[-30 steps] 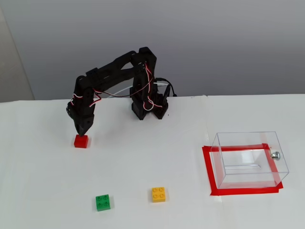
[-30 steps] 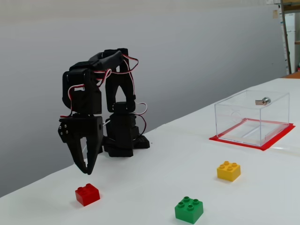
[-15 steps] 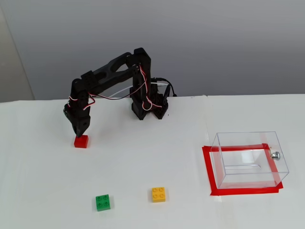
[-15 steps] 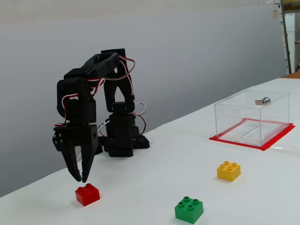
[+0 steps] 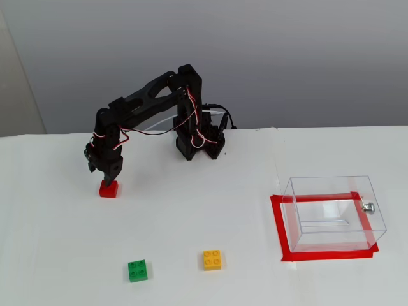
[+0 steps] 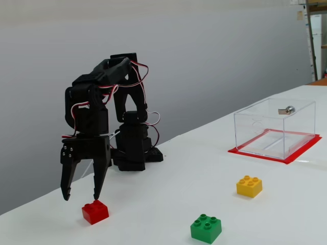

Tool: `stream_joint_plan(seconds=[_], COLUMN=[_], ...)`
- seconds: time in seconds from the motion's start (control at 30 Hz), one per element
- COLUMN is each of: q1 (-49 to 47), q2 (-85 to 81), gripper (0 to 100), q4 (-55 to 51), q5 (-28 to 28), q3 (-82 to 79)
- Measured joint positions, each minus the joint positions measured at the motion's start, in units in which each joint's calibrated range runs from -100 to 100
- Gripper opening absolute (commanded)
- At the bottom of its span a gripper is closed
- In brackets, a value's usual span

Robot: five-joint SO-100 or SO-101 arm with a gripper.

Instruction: Pick the red lego brick and place it into the transparent box

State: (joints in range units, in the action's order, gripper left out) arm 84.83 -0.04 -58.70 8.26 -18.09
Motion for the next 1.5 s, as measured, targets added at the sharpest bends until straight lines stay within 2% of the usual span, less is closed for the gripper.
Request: stream_joint_plan(seconds=[0.27,0.7,1.07,1.5], q1=[-4.8,-5.3,-4.5,-3.4], q2=[0.8,4.1,4.1,7.9], gripper=[25,25,27,27], q4=[0.0,-0.9,-1.1,1.6], q5=[2.6,14.9,19.7,21.4], q3=[0.0,0.0,-2.2,-2.6])
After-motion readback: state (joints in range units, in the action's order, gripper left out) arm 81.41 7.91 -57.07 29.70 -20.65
